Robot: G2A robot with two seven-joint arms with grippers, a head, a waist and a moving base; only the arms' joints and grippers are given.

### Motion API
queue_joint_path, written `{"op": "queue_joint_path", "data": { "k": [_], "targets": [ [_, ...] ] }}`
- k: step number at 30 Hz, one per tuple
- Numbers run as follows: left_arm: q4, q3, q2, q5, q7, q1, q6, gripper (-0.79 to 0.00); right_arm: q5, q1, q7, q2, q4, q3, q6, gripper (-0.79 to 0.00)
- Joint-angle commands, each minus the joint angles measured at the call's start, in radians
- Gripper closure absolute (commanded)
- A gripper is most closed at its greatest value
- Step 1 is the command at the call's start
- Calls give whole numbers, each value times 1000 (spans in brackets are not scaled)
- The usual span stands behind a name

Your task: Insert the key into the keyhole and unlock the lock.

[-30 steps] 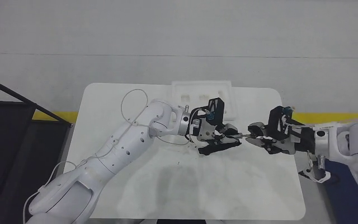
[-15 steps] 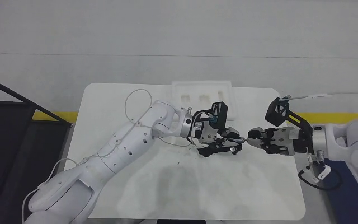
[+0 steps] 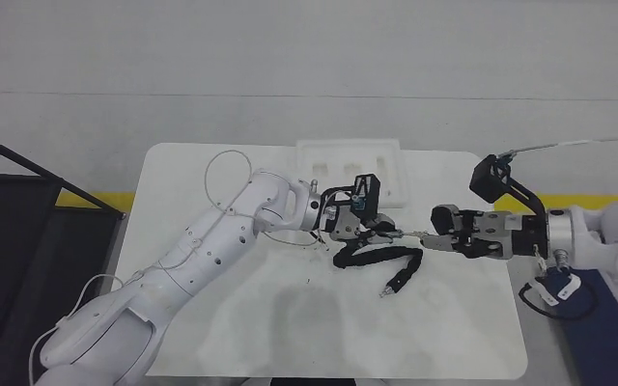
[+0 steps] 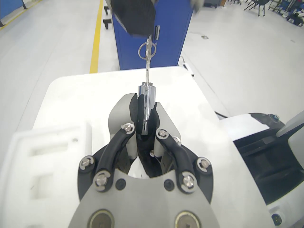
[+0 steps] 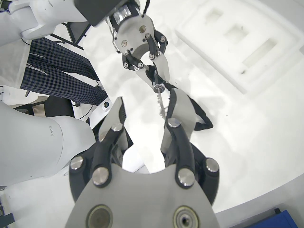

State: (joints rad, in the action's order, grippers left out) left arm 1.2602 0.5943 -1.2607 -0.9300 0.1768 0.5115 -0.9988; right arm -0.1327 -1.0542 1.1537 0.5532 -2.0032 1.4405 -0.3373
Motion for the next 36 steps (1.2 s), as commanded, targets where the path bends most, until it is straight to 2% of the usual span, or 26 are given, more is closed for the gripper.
{"op": "queue_joint_path", "data": {
  "k": [1,10,15,16,17,18,19,25,29,36],
  "targets": [
    [0,9,6,-19,15,17,10,0,-17,-17,-29,0,14,24,-34,-785],
    [-40,5,18,-120,100,79,34,0,-6,-114,-123,-4,24,154,-135,-785],
    [-77,-7,10,-117,76,106,33,0,-16,-163,-127,-4,18,197,-153,-785],
    [-87,-11,8,-116,72,110,26,-71,-17,-171,-127,-4,17,203,-156,-785],
    [-96,-17,6,-118,74,110,16,-323,-20,-179,-129,-3,17,208,-158,-785],
    [-104,-21,3,-117,71,110,7,-634,-21,-186,-128,-3,16,212,-161,-785],
    [-115,-24,0,-112,64,111,3,-785,-20,-192,-126,-3,14,216,-163,-785],
    [-169,-23,-15,-90,14,110,0,-785,-23,-207,-136,0,10,218,-185,-785],
    [-163,3,-16,-102,-48,98,-9,-785,1,-196,-165,5,13,197,-251,-785],
    [-89,104,18,-175,-179,66,-14,-785,94,-133,-339,27,60,119,-429,-785]
  ]
}}
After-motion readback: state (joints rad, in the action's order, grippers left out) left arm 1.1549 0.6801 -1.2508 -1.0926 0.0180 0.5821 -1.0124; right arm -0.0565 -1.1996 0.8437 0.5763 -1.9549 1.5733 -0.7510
